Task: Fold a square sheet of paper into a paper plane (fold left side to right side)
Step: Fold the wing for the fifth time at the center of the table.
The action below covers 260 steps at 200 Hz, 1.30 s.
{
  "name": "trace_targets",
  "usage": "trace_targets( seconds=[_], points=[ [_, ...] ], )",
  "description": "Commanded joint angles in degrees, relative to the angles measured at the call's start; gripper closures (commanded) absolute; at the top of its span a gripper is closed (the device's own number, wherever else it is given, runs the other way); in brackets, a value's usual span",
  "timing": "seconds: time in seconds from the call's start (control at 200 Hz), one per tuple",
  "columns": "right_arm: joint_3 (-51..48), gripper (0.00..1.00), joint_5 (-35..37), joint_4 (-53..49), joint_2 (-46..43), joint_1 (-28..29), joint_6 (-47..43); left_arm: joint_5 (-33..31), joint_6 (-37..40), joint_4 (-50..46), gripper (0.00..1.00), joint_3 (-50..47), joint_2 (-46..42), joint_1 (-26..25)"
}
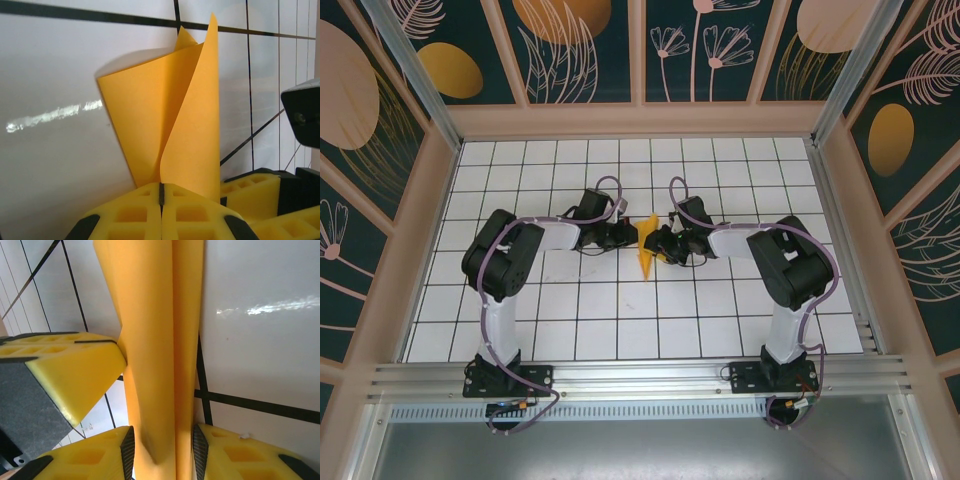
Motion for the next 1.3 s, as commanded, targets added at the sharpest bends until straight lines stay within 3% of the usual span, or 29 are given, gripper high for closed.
trace_targets(
  seconds=[0.0,0.315,0.495,0.751,1.296],
  points=[
    [-1.6,0.6,4.7,-1.1,2.1,0.9,-2.9,-0.7,1.9,-0.9,0.94,1.5,1.9,0.2],
    [-6.4,0.53,3.6,-1.1,-9.1,-1.8,-6.0,-0.8,1.7,-0.3,0.94,1.1,3.0,0.2],
    [-9.0,0.6,-1.3,3.4,-12.5,-1.5,-4.2,-0.5,1.8,-0.1,0.94,1.2,3.0,0.2],
    [-6.2,0.7,-5.5,7.3,-10.0,2.7,-1.8,-1.2,1.8,-0.3,0.94,1.2,3.3,0.2],
    [-5.3,0.71,-6.9,8.0,-4.3,5.1,-0.7,-2.9,1.9,-1.4,0.95,2.1,4.5,0.3]
  ],
)
